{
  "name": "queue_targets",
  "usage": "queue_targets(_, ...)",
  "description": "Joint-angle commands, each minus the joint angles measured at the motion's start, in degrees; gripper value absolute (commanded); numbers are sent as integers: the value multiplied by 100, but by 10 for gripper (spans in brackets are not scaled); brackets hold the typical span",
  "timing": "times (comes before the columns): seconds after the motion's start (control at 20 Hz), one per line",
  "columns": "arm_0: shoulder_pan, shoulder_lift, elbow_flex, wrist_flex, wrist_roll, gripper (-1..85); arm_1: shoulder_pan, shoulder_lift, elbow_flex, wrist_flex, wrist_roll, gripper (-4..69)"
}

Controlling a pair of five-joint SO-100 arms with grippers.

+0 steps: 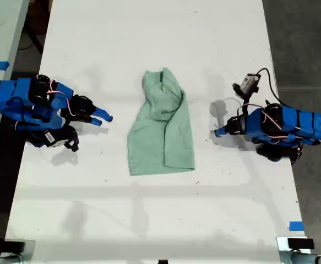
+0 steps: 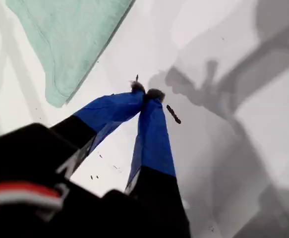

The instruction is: Fold t shirt

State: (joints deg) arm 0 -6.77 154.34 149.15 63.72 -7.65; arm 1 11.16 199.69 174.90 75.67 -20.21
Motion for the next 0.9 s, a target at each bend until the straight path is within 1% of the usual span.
queue_targets(0.0, 396, -3516, -2224, 360, -1090, 259, 0, 62, 343, 0, -9, 12)
queue_targets(0.1, 554, -5880, -3955, 1090, -1090, 295, 9, 62, 343, 0, -18, 12)
queue_targets(0.15, 563, -6794, -4649, 1239, -958, 300, 0, 62, 343, 0, -18, 12)
queue_targets(0.25, 404, -7954, -5493, 1204, -800, 283, -9, 62, 343, 0, -18, 12)
queue_targets(0.3, 360, -8165, -5687, 1081, -756, 276, -26, 62, 343, 0, -18, 12)
queue_targets(0.4, 343, -8244, -5862, 888, -721, 274, -44, 53, 343, 0, -26, 12)
queue_targets(0.45, 343, -8244, -5941, 914, -721, 274, -44, 53, 343, 0, -35, 12)
queue_targets(0.55, 387, -8147, -6012, 1125, -844, 272, -44, 53, 343, 0, -44, 12)
queue_targets(0.7, 598, -7392, -6012, 1714, -1494, 266, -44, 53, 343, 0, -44, 12)
queue_targets(0.85, 756, -6557, -6012, 1969, -1758, 258, -35, 53, 343, 0, -44, 12)
